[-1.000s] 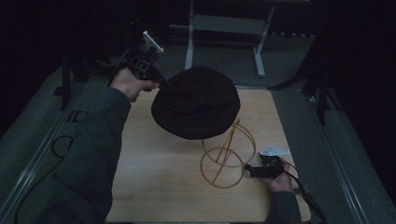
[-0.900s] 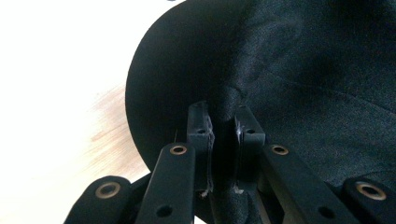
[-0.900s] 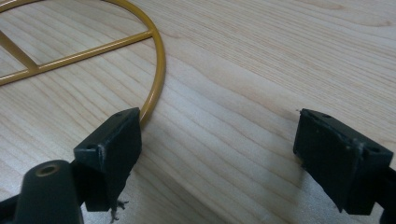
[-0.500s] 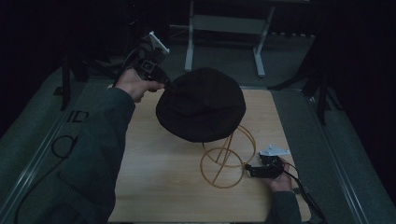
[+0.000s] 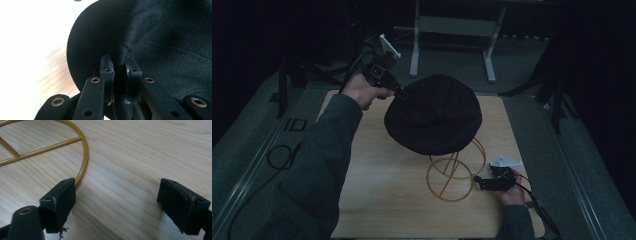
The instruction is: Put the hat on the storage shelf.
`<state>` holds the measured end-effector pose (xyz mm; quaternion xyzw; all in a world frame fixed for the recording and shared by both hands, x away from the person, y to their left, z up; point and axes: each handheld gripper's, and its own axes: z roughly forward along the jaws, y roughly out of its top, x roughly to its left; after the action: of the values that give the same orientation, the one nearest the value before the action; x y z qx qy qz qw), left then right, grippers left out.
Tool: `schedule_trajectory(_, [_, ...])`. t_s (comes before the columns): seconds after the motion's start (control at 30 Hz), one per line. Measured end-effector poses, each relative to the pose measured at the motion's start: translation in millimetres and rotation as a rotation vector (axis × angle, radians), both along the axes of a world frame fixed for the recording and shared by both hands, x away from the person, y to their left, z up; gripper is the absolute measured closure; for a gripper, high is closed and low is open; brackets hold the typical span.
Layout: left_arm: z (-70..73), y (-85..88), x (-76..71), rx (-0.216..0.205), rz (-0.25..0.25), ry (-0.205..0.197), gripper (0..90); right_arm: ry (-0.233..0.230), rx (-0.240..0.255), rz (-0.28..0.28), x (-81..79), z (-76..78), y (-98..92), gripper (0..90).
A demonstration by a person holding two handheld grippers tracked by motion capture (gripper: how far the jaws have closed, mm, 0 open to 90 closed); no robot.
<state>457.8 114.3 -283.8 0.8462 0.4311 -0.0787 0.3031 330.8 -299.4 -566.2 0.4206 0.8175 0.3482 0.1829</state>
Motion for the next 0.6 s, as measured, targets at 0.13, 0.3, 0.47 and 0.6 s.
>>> schedule_trajectory(0.13, [0.3, -3.8, -0.6, 0.006, -0.008, 0.001, 80.0, 0.0, 0.0, 0.0, 0.0, 0.0, 0.0, 15.3])
schedule_trajectory(0.3, [2.2, -7.8, -2.1, 0.011, -0.023, -0.003, 80.0, 0.0, 0.0, 0.0, 0.1, 0.0, 0.1, 15.3])
schedule_trajectory(0.47, [1.5, -15.4, -3.7, 0.004, -0.031, -0.002, 79.9, 0.0, 0.001, 0.0, 0.1, 0.0, 0.1, 15.3])
schedule_trajectory(0.6, [0.2, -19.1, -3.1, 0.006, -0.043, 0.004, 79.8, 0.0, 0.001, 0.0, 0.1, 0.0, 0.1, 15.3])
